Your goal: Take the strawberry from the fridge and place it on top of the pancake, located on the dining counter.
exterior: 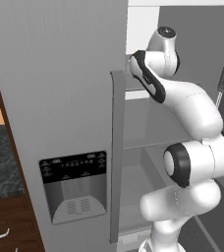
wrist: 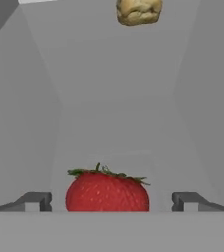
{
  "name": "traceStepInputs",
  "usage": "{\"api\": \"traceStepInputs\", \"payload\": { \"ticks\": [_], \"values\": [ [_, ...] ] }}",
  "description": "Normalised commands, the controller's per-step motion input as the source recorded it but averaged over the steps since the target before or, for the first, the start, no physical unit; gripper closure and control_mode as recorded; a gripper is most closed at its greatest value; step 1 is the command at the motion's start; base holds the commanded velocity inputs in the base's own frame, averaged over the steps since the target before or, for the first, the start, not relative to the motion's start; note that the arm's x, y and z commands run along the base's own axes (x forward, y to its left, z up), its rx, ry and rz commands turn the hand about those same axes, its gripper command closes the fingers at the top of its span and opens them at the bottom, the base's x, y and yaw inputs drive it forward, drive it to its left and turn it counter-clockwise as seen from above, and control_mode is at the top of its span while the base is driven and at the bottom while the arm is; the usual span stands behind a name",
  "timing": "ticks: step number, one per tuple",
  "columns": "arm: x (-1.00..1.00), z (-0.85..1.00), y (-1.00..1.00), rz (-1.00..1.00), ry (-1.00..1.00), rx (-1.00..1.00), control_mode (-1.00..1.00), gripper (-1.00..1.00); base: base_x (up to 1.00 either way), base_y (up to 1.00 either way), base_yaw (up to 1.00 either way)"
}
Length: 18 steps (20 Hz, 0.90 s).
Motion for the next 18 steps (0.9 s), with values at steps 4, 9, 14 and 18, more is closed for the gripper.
{"api": "traceStepInputs", "payload": {
  "ticks": [4,9,14,18],
  "values": [
    [-0.07,-0.08,0.08,0.00,0.00,0.00,-1.00,1.00,0.00,0.00,0.00],
    [-0.05,-0.01,0.10,0.00,-0.09,0.00,-1.00,1.00,0.00,0.00,0.00],
    [-0.61,0.00,0.04,0.00,-0.21,0.00,-1.00,1.00,0.00,0.00,0.00],
    [-1.00,0.16,-0.13,0.00,-0.02,0.00,-1.00,1.00,0.00,0.00,0.00]
  ]
}}
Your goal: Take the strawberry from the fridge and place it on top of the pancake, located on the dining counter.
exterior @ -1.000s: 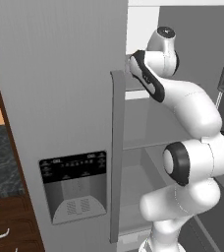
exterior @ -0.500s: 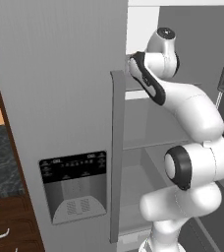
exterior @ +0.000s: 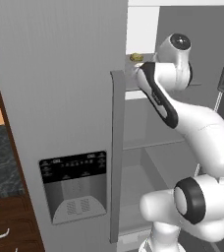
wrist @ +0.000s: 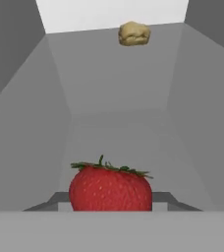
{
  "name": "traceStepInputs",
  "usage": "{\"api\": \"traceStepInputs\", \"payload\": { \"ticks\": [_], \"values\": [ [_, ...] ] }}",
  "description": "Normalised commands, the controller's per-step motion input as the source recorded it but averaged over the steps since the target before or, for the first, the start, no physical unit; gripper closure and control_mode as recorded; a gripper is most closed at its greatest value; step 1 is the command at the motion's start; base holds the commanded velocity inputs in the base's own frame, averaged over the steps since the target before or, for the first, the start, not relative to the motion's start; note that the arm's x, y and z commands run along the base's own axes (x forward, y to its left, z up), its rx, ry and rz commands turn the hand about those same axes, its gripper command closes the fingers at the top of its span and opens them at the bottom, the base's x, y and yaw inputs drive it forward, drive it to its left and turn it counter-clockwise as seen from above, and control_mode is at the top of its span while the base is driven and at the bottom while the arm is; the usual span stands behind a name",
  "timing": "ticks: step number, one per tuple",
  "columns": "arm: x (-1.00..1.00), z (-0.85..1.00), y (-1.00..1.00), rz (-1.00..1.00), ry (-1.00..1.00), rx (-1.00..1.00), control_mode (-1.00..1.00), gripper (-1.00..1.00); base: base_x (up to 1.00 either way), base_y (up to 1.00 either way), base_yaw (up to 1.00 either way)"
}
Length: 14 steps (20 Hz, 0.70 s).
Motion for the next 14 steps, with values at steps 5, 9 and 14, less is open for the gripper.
{"api": "traceStepInputs", "payload": {
  "ticks": [5,9,14],
  "values": [
    [-1.00,0.24,-0.20,0.00,-0.02,0.00,-1.00,1.00,0.00,0.00,0.00],
    [-1.00,0.07,-0.05,0.00,0.00,0.00,-1.00,1.00,0.00,0.00,0.00],
    [-1.00,0.00,0.09,0.00,0.00,-0.01,-1.00,1.00,0.00,0.00,0.00]
  ]
}}
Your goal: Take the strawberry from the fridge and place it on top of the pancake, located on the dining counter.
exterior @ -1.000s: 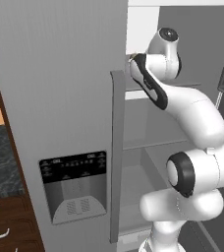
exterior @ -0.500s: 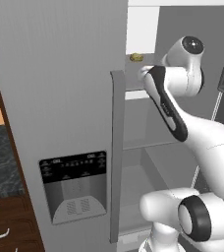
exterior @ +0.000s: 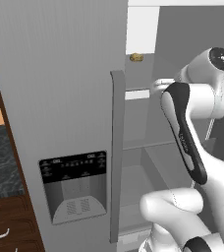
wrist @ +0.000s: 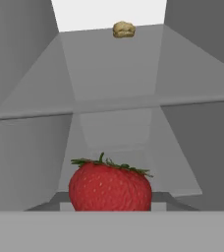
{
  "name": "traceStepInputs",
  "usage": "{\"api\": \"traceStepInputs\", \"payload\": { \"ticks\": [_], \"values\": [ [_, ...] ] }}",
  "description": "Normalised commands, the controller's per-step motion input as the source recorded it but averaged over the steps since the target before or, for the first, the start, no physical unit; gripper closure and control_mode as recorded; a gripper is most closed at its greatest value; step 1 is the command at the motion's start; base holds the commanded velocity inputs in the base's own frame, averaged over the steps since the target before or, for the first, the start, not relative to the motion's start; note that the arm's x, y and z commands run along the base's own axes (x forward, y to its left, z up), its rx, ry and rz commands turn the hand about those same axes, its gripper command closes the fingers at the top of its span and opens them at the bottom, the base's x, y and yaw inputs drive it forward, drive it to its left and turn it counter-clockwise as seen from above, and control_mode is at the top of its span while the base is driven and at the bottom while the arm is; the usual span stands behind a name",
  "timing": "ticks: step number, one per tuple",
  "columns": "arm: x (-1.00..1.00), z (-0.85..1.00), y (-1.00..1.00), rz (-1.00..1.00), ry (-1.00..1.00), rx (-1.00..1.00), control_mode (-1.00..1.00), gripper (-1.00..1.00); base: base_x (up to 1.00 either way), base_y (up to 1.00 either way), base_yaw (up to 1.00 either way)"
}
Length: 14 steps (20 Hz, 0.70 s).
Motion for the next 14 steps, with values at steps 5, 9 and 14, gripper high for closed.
{"api": "traceStepInputs", "payload": {
  "ticks": [5,9,14],
  "values": [
    [-0.90,0.00,0.06,0.00,0.00,-0.01,-1.00,1.00,0.00,0.00,0.00],
    [-0.39,-0.16,0.06,0.00,0.05,-0.08,-1.00,1.00,0.00,0.00,0.00],
    [-0.15,-0.15,0.03,0.00,0.09,-0.02,-1.00,1.00,0.00,0.00,0.00]
  ]
}}
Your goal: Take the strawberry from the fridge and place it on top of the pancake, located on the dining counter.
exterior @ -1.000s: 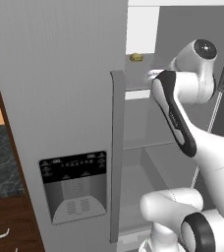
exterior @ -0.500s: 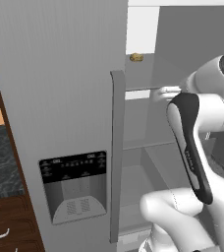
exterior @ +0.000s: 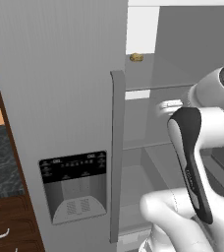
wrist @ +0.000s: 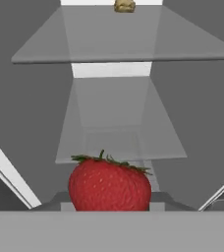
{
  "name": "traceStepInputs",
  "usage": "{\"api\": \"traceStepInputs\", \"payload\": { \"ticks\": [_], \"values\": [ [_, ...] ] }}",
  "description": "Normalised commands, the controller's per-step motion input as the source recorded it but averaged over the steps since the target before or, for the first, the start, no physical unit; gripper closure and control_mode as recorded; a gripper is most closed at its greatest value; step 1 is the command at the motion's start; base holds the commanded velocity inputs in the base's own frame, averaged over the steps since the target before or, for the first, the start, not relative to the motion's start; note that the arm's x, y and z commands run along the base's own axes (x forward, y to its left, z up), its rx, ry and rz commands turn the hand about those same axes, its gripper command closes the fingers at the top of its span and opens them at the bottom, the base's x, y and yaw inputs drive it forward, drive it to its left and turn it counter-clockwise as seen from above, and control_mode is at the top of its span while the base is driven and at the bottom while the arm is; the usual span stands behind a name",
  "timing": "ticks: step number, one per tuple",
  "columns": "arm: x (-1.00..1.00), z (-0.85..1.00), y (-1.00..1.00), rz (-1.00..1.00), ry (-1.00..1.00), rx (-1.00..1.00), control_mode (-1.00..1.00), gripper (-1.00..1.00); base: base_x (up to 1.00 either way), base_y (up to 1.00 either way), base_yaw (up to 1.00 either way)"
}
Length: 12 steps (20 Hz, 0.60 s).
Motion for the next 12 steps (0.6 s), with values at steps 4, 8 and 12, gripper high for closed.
{"api": "traceStepInputs", "payload": {
  "ticks": [4,8,12],
  "values": [
    [-0.42,-0.12,0.00,0.00,0.02,0.00,1.00,1.00,-0.25,0.01,0.00],
    [0.00,0.00,0.00,0.00,0.00,0.00,1.00,1.00,-1.00,0.49,0.00],
    [0.00,0.00,0.00,0.00,0.00,0.00,1.00,1.00,-1.00,0.86,-0.13]
  ]
}}
